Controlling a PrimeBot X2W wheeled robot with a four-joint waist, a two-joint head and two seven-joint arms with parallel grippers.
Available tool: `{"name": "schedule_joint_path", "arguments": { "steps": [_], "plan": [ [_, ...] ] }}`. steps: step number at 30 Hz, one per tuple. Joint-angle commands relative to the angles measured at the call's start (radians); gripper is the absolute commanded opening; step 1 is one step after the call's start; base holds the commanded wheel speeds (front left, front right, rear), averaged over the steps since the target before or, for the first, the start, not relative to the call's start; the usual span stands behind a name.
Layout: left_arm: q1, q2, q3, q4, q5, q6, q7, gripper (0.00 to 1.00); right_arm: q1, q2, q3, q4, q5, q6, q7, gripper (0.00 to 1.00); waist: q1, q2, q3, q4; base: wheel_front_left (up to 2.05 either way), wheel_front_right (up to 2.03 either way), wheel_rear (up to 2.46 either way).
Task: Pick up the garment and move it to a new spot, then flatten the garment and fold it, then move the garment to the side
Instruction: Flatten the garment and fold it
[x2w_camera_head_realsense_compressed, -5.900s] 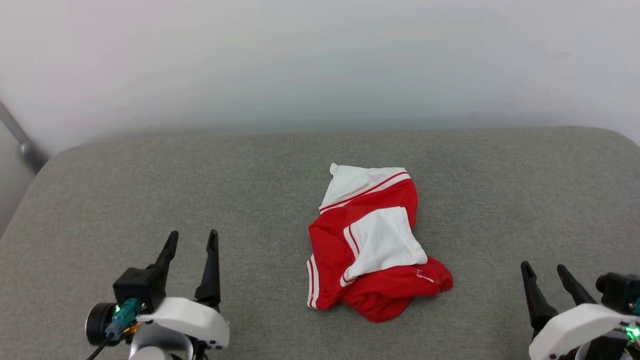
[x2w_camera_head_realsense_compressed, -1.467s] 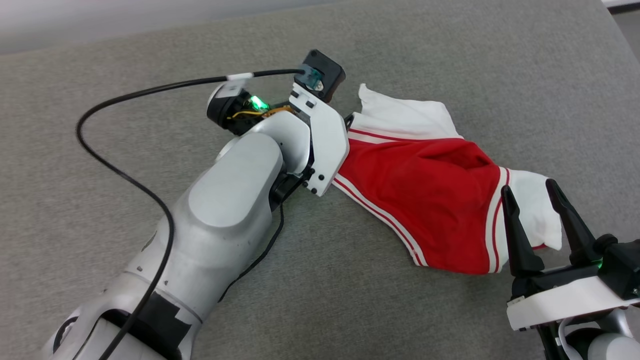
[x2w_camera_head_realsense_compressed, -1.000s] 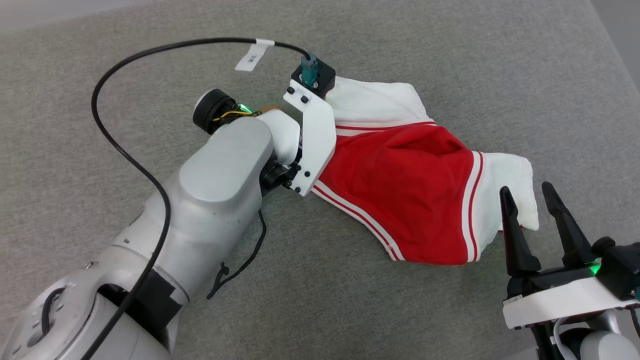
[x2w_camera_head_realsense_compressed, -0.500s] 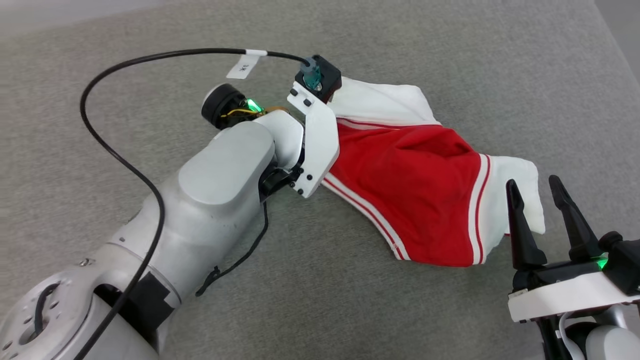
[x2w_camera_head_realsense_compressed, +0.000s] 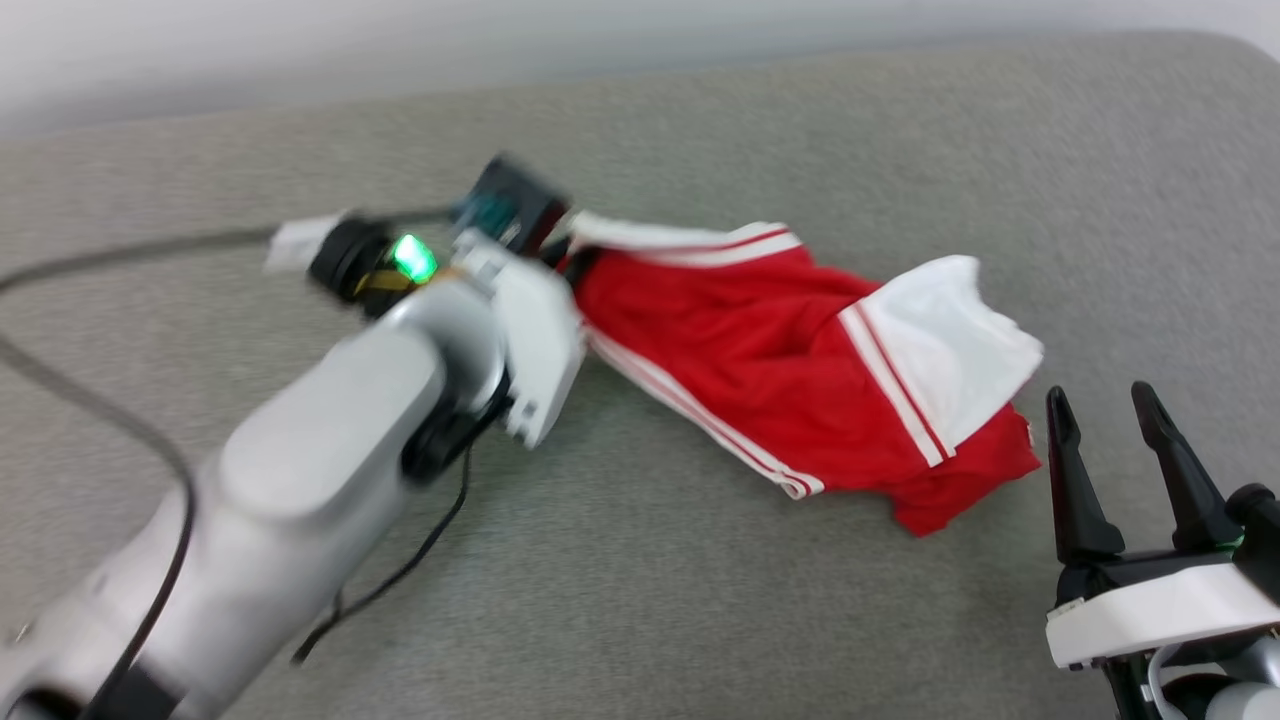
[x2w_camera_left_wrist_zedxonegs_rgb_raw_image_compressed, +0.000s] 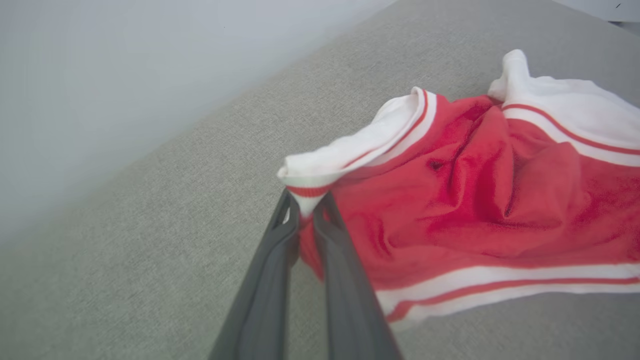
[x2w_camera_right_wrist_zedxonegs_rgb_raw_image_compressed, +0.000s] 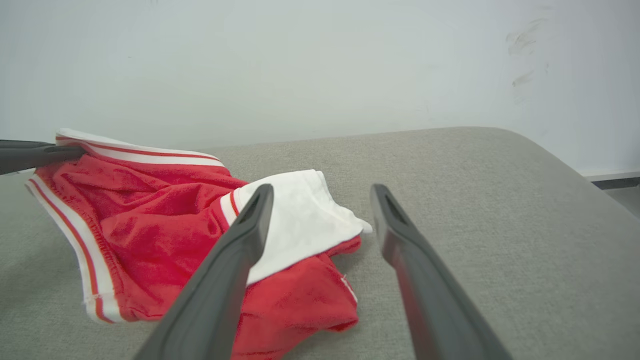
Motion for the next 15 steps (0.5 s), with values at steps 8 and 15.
{"name": "schedule_joint_path", "arguments": {
  "steps": [8, 15],
  "plan": [
    [0.42, 0.233, 0.07, -0.385, -0.126, 0.256, -0.028, 0.0, 0.051, 0.001, -0.022, -0.025, -0.002, 0.0, 0.029, 1.0, -0.0001, 0.0, -0.093, 0.097, 0.0, 0.0, 0.0],
    [0.712, 0.278, 0.064, -0.535, -0.246, 0.387, -0.048, 0.0, 0.078, 0.001, -0.029, -0.043, -0.01, 0.0, 0.06, 1.0, -0.0001, 0.0, -0.13, 0.119, 0.0, 0.0, 0.0]
  ]
}}
